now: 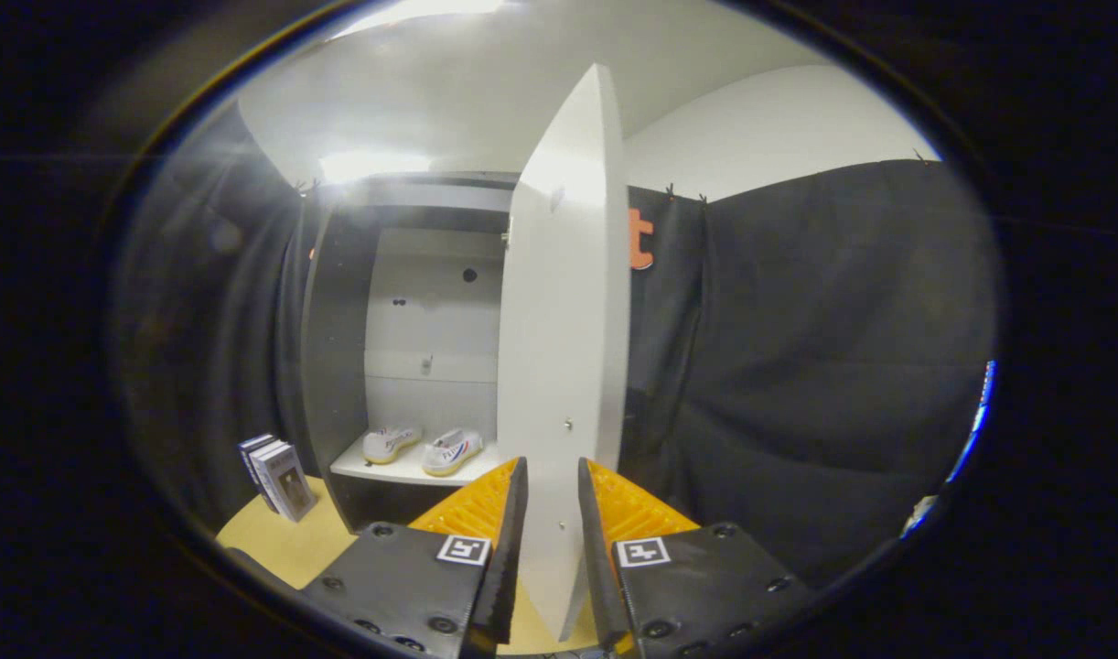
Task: Open the shoe cabinet door, grab the shoes and put them into the shoe cabinet, then close the shoe cabinet door.
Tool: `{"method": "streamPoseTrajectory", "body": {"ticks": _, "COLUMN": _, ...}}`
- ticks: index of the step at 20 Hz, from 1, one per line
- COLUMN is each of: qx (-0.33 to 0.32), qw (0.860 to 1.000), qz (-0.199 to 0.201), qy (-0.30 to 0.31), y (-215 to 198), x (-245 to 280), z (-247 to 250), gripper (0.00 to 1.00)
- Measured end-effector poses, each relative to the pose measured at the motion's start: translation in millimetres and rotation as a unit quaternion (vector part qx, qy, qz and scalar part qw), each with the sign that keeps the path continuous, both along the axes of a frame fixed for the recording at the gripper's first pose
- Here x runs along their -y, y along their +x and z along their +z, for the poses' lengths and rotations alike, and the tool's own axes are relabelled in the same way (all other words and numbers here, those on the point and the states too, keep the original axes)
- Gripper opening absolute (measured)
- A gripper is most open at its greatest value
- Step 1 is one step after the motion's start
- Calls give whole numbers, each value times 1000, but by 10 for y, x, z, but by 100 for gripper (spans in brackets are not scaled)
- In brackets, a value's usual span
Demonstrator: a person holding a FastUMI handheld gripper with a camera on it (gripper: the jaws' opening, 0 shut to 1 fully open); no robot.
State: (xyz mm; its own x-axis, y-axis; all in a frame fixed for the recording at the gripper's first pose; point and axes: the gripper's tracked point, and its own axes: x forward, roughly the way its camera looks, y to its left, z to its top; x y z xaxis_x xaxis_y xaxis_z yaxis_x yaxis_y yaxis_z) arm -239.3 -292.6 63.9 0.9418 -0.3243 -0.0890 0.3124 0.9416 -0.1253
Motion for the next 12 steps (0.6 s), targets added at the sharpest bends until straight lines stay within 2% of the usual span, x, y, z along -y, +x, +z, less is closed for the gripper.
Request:
{"method": "streamPoseTrajectory", "body": {"ticks": 5, "qx": -18, "qw": 999, "qz": 31, "qy": -8, "y": -155, "x": 381, "z": -39, "gripper": 35}}
{"method": "streamPoseTrajectory", "body": {"ticks": 9, "qx": -23, "qw": 998, "qz": 53, "qy": -11, "y": -95, "x": 663, "z": -122, "gripper": 35}}
{"method": "streamPoseTrajectory", "body": {"ticks": 12, "qx": -26, "qw": 996, "qz": 86, "qy": -2, "y": 1, "x": 717, "z": -160, "gripper": 35}}
